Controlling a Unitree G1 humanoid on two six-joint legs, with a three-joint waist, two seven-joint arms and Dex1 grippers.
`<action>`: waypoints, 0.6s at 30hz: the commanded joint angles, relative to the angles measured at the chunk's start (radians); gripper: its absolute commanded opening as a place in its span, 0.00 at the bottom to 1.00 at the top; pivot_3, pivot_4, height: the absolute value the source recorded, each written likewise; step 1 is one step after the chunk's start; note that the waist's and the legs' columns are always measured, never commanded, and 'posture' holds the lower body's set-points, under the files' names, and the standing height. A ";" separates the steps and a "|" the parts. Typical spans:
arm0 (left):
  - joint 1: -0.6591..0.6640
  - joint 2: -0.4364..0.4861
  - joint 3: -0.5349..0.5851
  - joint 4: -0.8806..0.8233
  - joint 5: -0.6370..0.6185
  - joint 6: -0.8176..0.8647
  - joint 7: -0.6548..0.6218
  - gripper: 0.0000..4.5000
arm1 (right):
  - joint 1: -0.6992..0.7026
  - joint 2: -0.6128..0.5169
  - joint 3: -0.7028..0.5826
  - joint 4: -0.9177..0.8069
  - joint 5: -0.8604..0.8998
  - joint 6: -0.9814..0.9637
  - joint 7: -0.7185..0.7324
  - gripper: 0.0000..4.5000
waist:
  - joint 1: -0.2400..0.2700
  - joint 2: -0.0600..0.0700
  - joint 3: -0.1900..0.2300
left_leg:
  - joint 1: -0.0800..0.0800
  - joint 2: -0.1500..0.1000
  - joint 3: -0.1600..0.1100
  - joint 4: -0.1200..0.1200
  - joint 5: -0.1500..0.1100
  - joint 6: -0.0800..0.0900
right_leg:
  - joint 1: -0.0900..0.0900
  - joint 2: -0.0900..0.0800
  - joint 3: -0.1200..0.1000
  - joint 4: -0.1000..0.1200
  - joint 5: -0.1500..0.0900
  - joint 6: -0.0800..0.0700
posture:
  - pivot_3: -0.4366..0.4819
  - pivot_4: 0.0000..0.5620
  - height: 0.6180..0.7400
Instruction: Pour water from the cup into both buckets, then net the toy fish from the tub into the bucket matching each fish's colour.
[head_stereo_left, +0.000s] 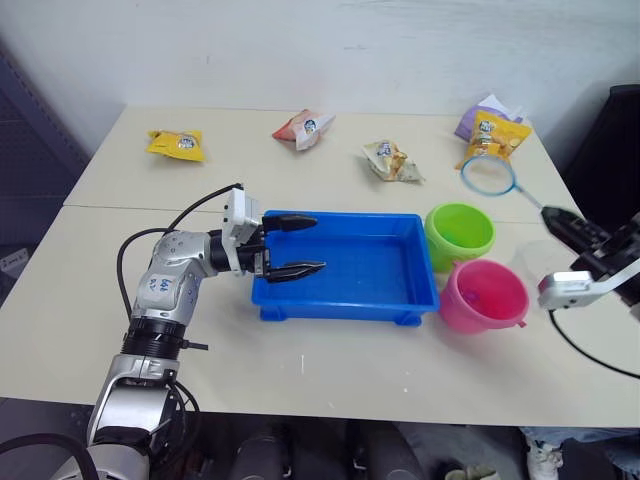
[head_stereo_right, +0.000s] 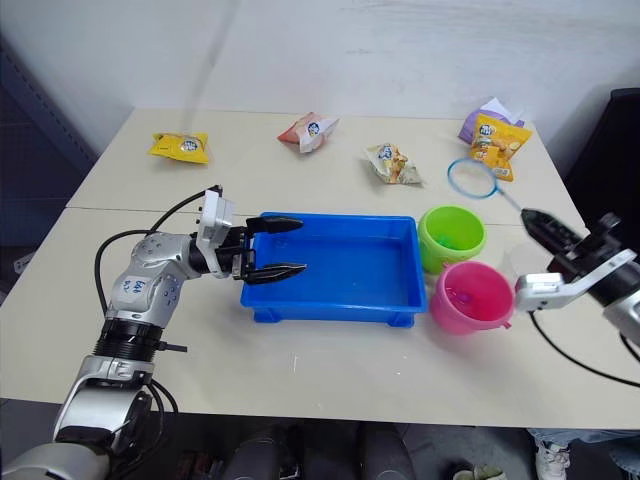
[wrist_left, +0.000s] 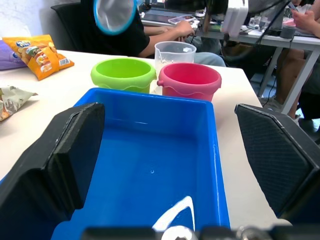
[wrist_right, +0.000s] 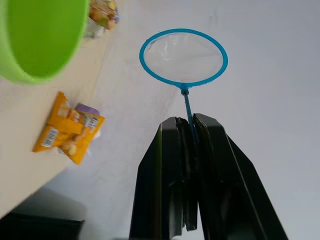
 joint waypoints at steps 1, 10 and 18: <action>-0.001 -0.006 0.017 -0.021 -0.012 -0.008 0.004 1.00 | 0.002 0.054 0.069 0.048 -0.004 0.019 0.019 0.00 | 0.000 -0.001 0.000 | 0.000 0.000 0.000 0.000 0.000 0.000 | 0.000 0.000 0.000 0.000 0.000 0.000 | 0.48 0.27 0.98; -0.001 -0.003 0.022 -0.021 -0.007 -0.016 0.006 1.00 | 0.030 0.068 -0.020 -0.018 0.179 -0.018 0.099 0.00 | -0.002 0.002 0.000 | 0.000 0.000 0.000 0.000 0.000 0.000 | -0.001 0.000 0.000 0.001 0.000 0.000 | 0.48 0.27 0.98; 0.028 0.108 0.104 -0.163 -0.160 0.125 -0.090 1.00 | 0.134 0.158 0.087 -0.364 1.284 0.160 0.759 0.00 | -0.002 0.000 0.001 | 0.000 0.001 -0.002 0.000 0.000 0.000 | 0.001 0.001 -0.001 0.000 0.000 0.000 | 0.48 0.27 0.98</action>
